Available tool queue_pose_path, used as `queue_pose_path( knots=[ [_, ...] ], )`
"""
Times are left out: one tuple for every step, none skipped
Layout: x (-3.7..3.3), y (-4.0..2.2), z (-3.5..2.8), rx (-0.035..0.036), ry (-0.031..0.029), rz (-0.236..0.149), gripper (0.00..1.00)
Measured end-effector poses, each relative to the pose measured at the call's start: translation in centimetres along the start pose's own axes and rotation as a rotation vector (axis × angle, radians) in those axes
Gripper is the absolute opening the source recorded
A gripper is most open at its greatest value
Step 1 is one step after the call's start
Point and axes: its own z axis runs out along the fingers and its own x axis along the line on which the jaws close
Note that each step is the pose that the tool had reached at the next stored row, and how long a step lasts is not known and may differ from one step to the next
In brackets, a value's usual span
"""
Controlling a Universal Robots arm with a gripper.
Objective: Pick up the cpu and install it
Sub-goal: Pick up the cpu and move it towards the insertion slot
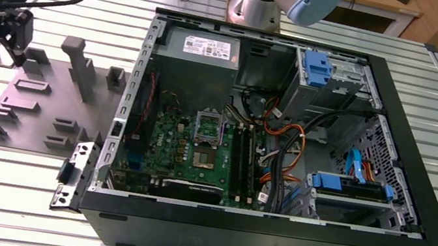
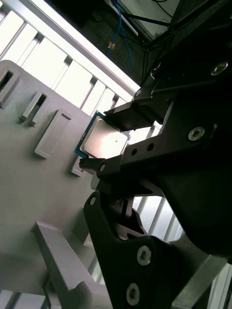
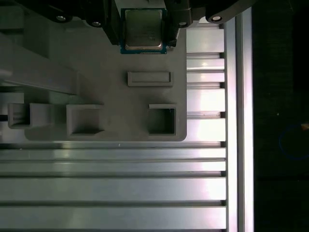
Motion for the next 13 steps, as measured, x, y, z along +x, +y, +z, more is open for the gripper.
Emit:
queue_pose_path(
  knots=[
    [0.00,0.00,-0.01,-0.0002,-0.0002,0.000,0.47],
    [0.00,0.00,-0.02,-0.0002,-0.0002,0.000,0.47],
    [0.00,0.00,-0.06,0.0000,0.0001,0.000,0.47],
    [0.00,0.00,-0.07,0.0000,0.0001,0.000,0.47],
    [0.00,0.00,-0.13,0.0000,0.0001,0.000,0.47],
    [0.00,0.00,-0.16,0.0000,0.0001,0.000,0.47],
    [0.00,0.00,-0.16,0.0001,0.0001,0.000,0.47],
    [0.00,0.00,-0.16,0.0000,0.0001,0.000,0.47],
    [0.00,0.00,-0.18,0.0001,0.0002,0.000,0.47],
    [0.00,0.00,-0.21,0.0001,0.0002,0.000,0.47],
    [0.00,0.00,-0.24,0.0001,0.0002,0.000,0.47],
    [0.00,0.00,-0.28,0.0001,0.0002,0.000,0.47],
    [0.00,0.00,-0.32,0.0001,0.0002,0.000,0.47]
  ],
)
